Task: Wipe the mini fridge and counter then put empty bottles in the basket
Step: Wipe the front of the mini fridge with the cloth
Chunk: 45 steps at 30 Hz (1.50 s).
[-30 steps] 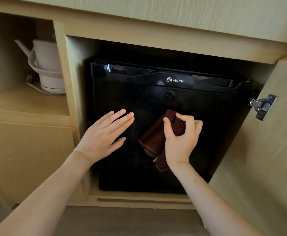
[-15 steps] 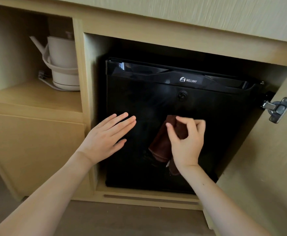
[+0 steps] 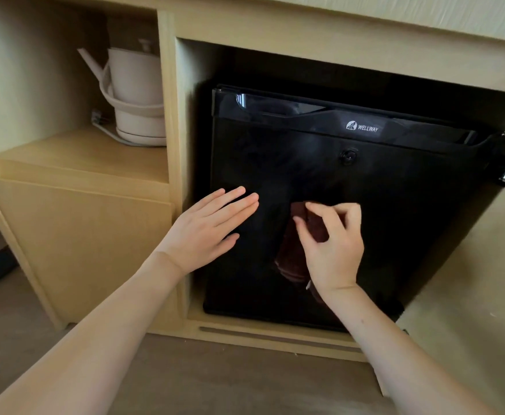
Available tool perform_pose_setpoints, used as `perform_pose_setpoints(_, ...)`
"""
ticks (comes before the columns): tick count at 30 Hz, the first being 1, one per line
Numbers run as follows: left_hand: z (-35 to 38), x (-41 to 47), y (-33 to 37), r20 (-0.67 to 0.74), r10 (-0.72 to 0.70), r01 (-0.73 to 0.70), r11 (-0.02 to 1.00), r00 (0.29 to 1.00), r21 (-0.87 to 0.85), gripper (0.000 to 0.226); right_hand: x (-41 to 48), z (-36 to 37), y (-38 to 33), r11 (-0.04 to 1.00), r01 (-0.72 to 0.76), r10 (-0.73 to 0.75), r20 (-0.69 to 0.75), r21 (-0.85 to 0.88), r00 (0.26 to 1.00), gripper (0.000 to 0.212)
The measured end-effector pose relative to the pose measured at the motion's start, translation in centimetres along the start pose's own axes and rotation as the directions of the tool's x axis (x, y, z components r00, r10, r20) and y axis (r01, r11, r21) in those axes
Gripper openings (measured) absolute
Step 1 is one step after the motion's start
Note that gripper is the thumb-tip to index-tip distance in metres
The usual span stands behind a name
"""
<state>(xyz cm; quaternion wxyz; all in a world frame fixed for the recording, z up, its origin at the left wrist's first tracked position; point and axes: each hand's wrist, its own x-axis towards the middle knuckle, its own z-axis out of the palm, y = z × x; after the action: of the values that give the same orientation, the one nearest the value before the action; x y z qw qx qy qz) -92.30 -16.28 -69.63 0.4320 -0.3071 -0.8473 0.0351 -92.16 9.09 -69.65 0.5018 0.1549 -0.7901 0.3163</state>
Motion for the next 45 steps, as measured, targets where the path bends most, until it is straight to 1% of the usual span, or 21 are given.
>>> perform_pose_setpoints(2, 0.0, -0.3, -0.1, 0.004, -0.007, 0.007, 1.000, 1.000, -0.002, 0.070, -0.6, 0.6, -0.1, 1.000, 0.027, -0.027, -0.004, -0.016, 1.000, 0.026)
perform_pose_setpoints(4, -0.1, -0.4, 0.0, 0.004, -0.013, 0.013, 1.000, 1.000, -0.002, 0.071, -3.1, 1.1, 0.7, 0.991, 0.126, -0.121, 0.089, -0.054, 0.989, 0.026)
perform_pose_setpoints(5, -0.1, -0.4, 0.0, 0.004, -0.013, 0.013, 1.000, 1.000, -0.001, 0.071, -4.6, 1.2, 1.2, 0.974, 0.210, -0.194, 0.165, -0.087, 0.967, 0.027)
perform_pose_setpoints(7, -0.3, -0.4, 0.1, 0.005, -0.013, 0.013, 1.000, 1.000, 0.003, 0.071, -6.8, 1.3, 2.1, 0.907, 0.399, -0.338, 0.331, -0.134, 0.881, 0.032)
perform_pose_setpoints(8, -0.3, -0.4, 0.2, 0.004, -0.013, 0.013, 1.000, 1.000, 0.005, 0.071, -7.1, 1.3, 2.2, 0.883, 0.448, -0.367, 0.393, -0.139, 0.843, 0.034)
perform_pose_setpoints(9, -0.3, -0.4, 0.2, 0.002, -0.015, 0.015, 1.000, 1.000, 0.005, 0.071, -6.8, 1.1, 2.2, 0.879, 0.456, -0.367, 0.413, -0.138, 0.834, 0.034)
perform_pose_setpoints(10, -0.4, -0.4, 0.3, 0.001, -0.016, 0.016, 1.000, 1.000, 0.006, 0.070, -6.1, 0.9, 2.0, 0.891, 0.434, -0.354, 0.390, -0.136, 0.850, 0.031)
perform_pose_setpoints(11, -0.4, -0.4, 0.3, 0.000, -0.015, 0.015, 1.000, 1.000, 0.007, 0.070, -5.3, 0.8, 1.6, 0.916, 0.380, -0.323, 0.333, -0.124, 0.886, 0.027)
perform_pose_setpoints(13, -0.3, -0.4, 0.1, 0.006, -0.005, 0.004, 1.000, 1.000, 0.014, 0.069, -2.9, 0.5, 0.9, 0.972, 0.223, -0.207, 0.176, -0.074, 0.962, 0.025)
perform_pose_setpoints(14, -0.2, -0.5, -0.1, 0.010, 0.001, -0.001, 1.000, 1.000, 0.016, 0.069, -1.8, 0.5, 0.5, 0.987, 0.151, -0.146, 0.105, -0.046, 0.984, 0.026)
perform_pose_setpoints(16, 0.0, -0.7, -0.3, 0.008, 0.004, -0.004, 1.000, 1.000, 0.013, 0.067, -0.8, 0.8, -0.2, 0.999, 0.048, -0.048, 0.007, 0.018, 0.999, 0.027)
perform_pose_setpoints(18, 0.2, -0.8, -0.2, 0.004, 0.001, -0.001, 1.000, 1.000, 0.007, 0.065, -1.6, 1.3, -0.4, 0.998, -0.004, 0.006, -0.030, 0.061, 1.000, 0.028)
perform_pose_setpoints(23, 0.1, -0.7, -0.1, 0.015, -0.007, 0.007, 1.000, 1.000, 0.020, 0.063, -4.6, 1.5, -0.3, 0.998, -0.035, 0.031, 0.075, 0.058, 0.997, 0.027)
perform_pose_setpoints(25, 0.0, -0.7, 0.0, 0.018, -0.016, 0.016, 1.000, 1.000, 0.012, 0.064, -3.9, 1.3, -0.7, 0.997, -0.037, 0.032, 0.075, 0.065, 0.997, 0.025)
perform_pose_setpoints(29, -0.2, -0.6, 0.2, 0.012, -0.029, 0.029, 1.000, 1.000, 0.000, 0.063, 0.6, 1.2, -2.0, 0.991, -0.026, 0.038, -0.096, 0.129, 0.995, 0.024)
perform_pose_setpoints(31, -0.3, -0.6, 0.2, 0.018, -0.026, 0.026, 1.000, 0.999, -0.002, 0.064, 1.8, 1.5, -2.3, 0.993, -0.046, 0.060, -0.127, 0.113, 0.990, 0.026)
perform_pose_setpoints(33, -0.3, -0.6, 0.2, 0.030, -0.030, 0.030, 1.000, 0.999, -0.002, 0.065, 0.4, 2.0, -1.9, 0.997, -0.009, 0.015, -0.084, 0.075, 0.996, 0.026)
perform_pose_setpoints(37, -0.2, -0.6, 0.2, 0.055, -0.034, 0.033, 0.999, 0.998, 0.022, 0.064, -4.7, 2.5, -0.3, 0.996, 0.089, -0.091, 0.136, 0.016, 0.987, 0.026)
perform_pose_setpoints(38, -0.2, -0.6, 0.3, 0.057, -0.035, 0.034, 0.999, 0.998, 0.031, 0.064, -5.1, 2.4, -0.1, 0.996, 0.085, -0.085, 0.171, 0.009, 0.982, 0.026)
perform_pose_setpoints(40, -0.1, -0.6, 0.6, 0.061, -0.040, 0.036, 0.998, 0.997, 0.058, 0.065, -4.7, 2.1, -0.3, 0.999, 0.041, -0.044, 0.185, 0.022, 0.982, 0.024)
perform_pose_setpoints(45, 0.1, 0.0, 0.9, 0.036, -0.013, 0.008, 0.992, 0.999, 0.123, 0.062, -1.7, -0.1, -0.5, 0.985, -0.120, 0.112, 0.070, 0.121, 0.991, 0.026)
